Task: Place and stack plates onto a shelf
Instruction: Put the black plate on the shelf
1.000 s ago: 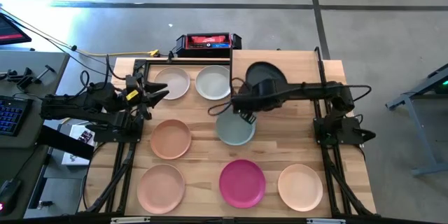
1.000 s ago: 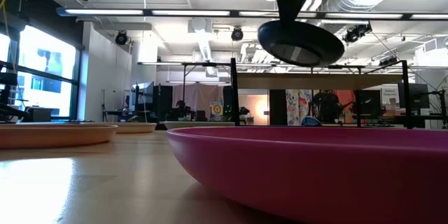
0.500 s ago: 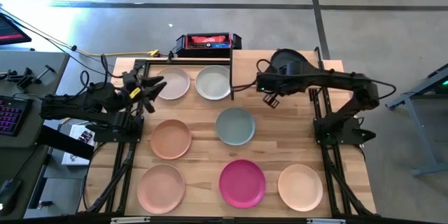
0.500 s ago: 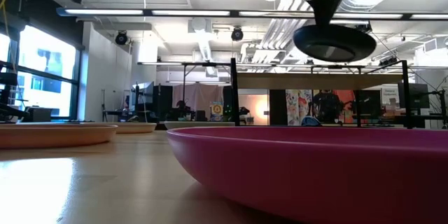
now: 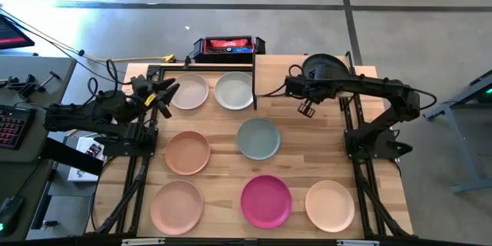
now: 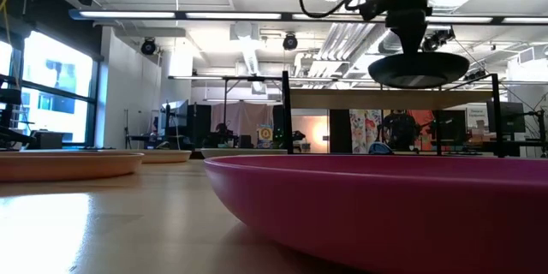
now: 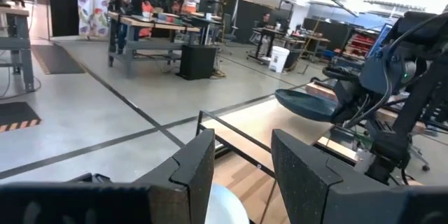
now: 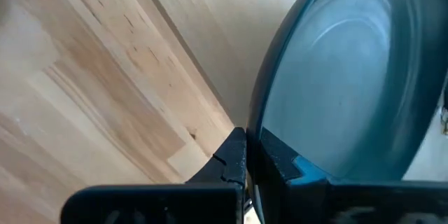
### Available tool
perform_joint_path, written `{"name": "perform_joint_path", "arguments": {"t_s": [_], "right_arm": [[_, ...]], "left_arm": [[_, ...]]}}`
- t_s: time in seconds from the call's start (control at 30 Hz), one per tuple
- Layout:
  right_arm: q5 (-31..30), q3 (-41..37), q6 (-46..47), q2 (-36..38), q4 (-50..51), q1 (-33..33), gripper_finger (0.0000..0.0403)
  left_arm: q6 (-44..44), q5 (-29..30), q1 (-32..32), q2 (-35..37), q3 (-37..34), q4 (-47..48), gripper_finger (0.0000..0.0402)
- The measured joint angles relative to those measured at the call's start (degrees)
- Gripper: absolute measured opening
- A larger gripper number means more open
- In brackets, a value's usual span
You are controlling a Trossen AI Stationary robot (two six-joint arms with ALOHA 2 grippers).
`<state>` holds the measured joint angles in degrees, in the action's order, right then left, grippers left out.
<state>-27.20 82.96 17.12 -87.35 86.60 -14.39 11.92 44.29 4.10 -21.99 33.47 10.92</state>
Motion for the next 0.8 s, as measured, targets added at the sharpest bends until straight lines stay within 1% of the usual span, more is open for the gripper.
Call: {"name": "perform_joint_path", "arguments": {"t_s": [0.27,0.57,0.7,0.8], "right_arm": [[1.9,0.0,-5.1,0.0,-5.2,-3.5,0.0000],[3.9,-0.1,-6.8,0.0,-5.4,-7.9,0.0000],[5.4,-1.9,-7.1,-0.1,-6.7,-9.7,0.0000],[4.7,-3.0,-6.1,-0.1,-7.0,-10.1,0.0000]], "left_arm": [[0.0,0.0,0.0,0.0,0.0,0.0,0.0131],[0.0,0.0,0.0,0.0,0.0,0.0,0.0131],[0.0,0.0,0.0,0.0,0.0,0.0,0.0131],[0.0,0.0,0.0,0.0,0.0,0.0,0.0131]]}}
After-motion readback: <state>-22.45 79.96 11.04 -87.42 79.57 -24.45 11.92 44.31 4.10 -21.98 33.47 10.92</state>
